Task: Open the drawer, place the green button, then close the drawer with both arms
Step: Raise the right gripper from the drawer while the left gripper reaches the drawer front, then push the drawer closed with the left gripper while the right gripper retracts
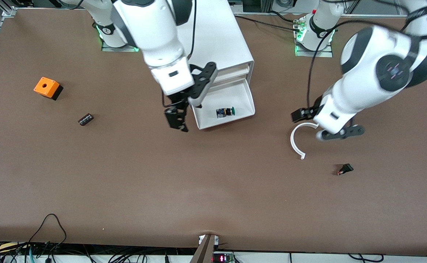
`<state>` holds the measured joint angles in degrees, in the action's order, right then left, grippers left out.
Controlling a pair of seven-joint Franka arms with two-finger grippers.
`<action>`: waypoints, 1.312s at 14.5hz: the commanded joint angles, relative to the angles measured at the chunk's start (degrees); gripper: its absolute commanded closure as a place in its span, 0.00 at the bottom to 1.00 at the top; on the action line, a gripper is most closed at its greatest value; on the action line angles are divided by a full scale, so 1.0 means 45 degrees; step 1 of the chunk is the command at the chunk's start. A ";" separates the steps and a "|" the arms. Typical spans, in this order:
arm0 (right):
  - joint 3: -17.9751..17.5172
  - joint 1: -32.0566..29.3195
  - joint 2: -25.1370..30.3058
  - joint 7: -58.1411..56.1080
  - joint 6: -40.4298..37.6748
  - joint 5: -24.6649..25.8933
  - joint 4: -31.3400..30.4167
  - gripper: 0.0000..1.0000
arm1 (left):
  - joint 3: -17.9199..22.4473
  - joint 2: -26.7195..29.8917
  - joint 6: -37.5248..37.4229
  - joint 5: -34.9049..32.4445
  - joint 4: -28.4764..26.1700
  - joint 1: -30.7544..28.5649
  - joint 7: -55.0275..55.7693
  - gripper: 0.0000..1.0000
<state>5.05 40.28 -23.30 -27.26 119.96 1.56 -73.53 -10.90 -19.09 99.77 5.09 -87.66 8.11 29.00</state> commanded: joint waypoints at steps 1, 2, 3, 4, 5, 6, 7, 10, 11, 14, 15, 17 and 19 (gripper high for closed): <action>0.0011 -0.0453 0.0625 0.2318 -0.0270 0.0258 -0.0474 0.00 | -0.0038 -0.1496 0.0052 0.0198 0.0944 0.0499 0.0313 0.00; 0.0088 -0.0494 0.0723 0.2829 -0.0658 0.0258 -0.0495 0.00 | -0.0038 -0.1868 0.0364 0.0198 0.0944 0.0734 0.0313 0.00; 0.0205 -0.0649 0.0782 0.3202 -0.1203 0.0200 -0.0495 0.00 | -0.0058 -0.2278 0.0696 0.0121 0.0963 0.1161 0.0081 0.00; 0.0226 -0.0708 0.0821 0.3766 -0.1750 0.0181 -0.0495 0.00 | -0.0039 -0.2436 0.0893 0.0042 0.0925 0.1823 0.0311 0.00; 0.0400 -0.0748 0.0821 0.4661 -0.2200 0.0200 -0.0515 0.00 | 0.0020 -0.2593 0.1127 -0.0113 0.0828 0.2545 0.0507 0.00; 0.0556 -0.0806 0.0802 0.5192 -0.2456 0.0258 -0.0573 0.00 | 0.0078 -0.2904 0.1593 -0.0308 0.0827 0.3036 0.0895 0.00; 0.0616 -0.0981 0.0802 0.5352 -0.2613 0.0278 -0.0709 0.00 | 0.0060 -0.3178 0.2468 -0.0581 0.0827 0.3215 0.1325 0.00; 0.0773 -0.2480 0.0918 0.5374 -0.3471 0.0258 -0.0710 0.00 | 0.0001 -0.3706 0.4251 -0.0661 0.0690 0.3333 0.1836 0.00; 0.0773 -0.3240 0.0996 0.5335 -0.3725 0.0181 -0.0691 0.00 | -0.0019 -0.3804 0.4409 -0.0661 0.0671 0.3392 0.1837 0.00; 0.0656 -0.4983 0.1406 0.5257 -0.4953 0.0199 -0.0730 0.00 | -0.0019 -0.3903 0.5011 -0.0642 -0.0147 0.3743 0.1876 0.00; 0.0656 -0.5334 0.1504 0.5160 -0.5152 0.0219 -0.0730 0.00 | -0.0019 -0.3922 0.5692 -0.0642 -0.0459 0.3763 0.1895 0.00; 0.0656 -0.5843 0.1933 0.5061 -0.5309 0.0161 -0.0904 0.00 | -0.0019 -0.3923 0.6886 -0.0642 -0.1181 0.3861 0.1954 0.00; 0.0636 -0.6545 0.2518 0.5022 -0.5310 0.0122 -0.1391 0.00 | -0.0038 -0.3942 0.7066 -0.0506 -0.1380 0.4152 0.2497 0.00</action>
<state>9.46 13.83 -16.00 -5.01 96.38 2.07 -75.90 -11.36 -37.59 129.92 3.07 -92.17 25.39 37.45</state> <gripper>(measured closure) 0.000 0.000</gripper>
